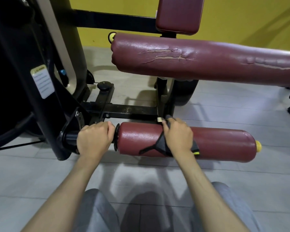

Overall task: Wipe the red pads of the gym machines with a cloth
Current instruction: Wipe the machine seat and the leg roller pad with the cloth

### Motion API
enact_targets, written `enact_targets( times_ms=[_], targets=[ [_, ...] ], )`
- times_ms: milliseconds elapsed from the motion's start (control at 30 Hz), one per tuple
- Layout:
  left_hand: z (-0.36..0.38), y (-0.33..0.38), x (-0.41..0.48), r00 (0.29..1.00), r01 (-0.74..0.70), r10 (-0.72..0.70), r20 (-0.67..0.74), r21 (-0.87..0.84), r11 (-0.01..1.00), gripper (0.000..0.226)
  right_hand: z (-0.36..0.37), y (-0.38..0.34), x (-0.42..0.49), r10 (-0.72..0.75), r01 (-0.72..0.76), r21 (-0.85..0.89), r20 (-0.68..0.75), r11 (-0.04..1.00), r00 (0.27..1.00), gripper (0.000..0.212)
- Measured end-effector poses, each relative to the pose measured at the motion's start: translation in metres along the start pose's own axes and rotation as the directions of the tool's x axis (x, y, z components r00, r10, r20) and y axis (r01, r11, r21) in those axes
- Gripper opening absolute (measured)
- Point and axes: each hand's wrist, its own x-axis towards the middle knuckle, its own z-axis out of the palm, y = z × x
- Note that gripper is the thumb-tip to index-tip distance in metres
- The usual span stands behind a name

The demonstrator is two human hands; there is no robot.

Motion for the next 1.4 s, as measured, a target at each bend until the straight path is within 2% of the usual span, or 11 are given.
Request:
enact_targets(
  times_ms=[200, 367, 433, 533, 633, 700, 867, 967, 1033, 1100, 1400],
  targets=[
    [0.000, -0.001, -0.001, 1.000, 0.002, -0.003, -0.022, -0.024, 1.000, 0.048, 0.036, -0.121, -0.021, -0.215, 0.227, 0.169, -0.082, 0.959, 0.973, 0.038],
    [0.000, -0.003, -0.002, 0.999, 0.016, -0.017, -0.050, -0.030, 0.999, 0.049, 0.030, -0.062, -0.024, -0.375, 0.388, 0.164, -0.105, 0.907, 0.921, 0.034],
    [-0.001, -0.003, -0.003, 0.999, 0.024, -0.026, -0.046, -0.038, 0.999, 0.048, 0.021, -0.016, -0.022, -0.326, 0.339, 0.110, -0.117, 0.934, 0.938, 0.034],
    [-0.002, -0.002, -0.003, 0.998, 0.028, -0.031, -0.054, -0.045, 0.999, 0.045, 0.010, 0.040, -0.021, -0.165, 0.168, 0.013, -0.134, 0.986, 0.977, 0.034],
    [-0.002, -0.001, -0.002, 0.999, 0.027, -0.029, -0.044, -0.042, 0.999, 0.043, 0.012, 0.029, -0.025, 0.053, -0.041, 0.073, -0.159, 0.996, 0.986, 0.035],
    [-0.002, -0.001, -0.002, 0.999, 0.032, -0.034, -0.036, -0.054, 0.998, 0.044, 0.016, -0.008, -0.029, 0.110, -0.088, 0.138, -0.161, 0.987, 0.981, 0.038],
    [-0.001, -0.005, -0.002, 0.998, -0.001, -0.004, -0.063, -0.068, 0.998, 0.045, 0.043, -0.129, -0.039, -0.116, 0.153, 0.233, -0.165, 0.960, 0.979, 0.029],
    [0.000, -0.008, -0.003, 0.998, -0.009, 0.007, -0.061, -0.046, 0.999, 0.045, 0.054, -0.152, -0.041, -0.269, 0.296, 0.200, -0.151, 0.934, 0.951, 0.024],
    [0.001, -0.008, -0.003, 0.999, -0.011, 0.009, -0.050, -0.041, 0.999, 0.047, 0.050, -0.129, -0.035, -0.349, 0.371, 0.166, -0.150, 0.914, 0.925, 0.026],
    [0.000, -0.008, -0.004, 0.999, -0.018, 0.016, -0.041, -0.035, 0.999, 0.047, 0.041, -0.093, -0.029, -0.344, 0.362, 0.124, -0.143, 0.924, 0.928, 0.030],
    [-0.011, 0.001, -0.003, 0.999, 0.053, -0.052, 0.016, -0.068, 0.996, 0.051, -0.031, 0.169, -0.012, -0.042, 0.047, 0.047, -0.101, 0.998, 0.994, 0.031]
  ],
)
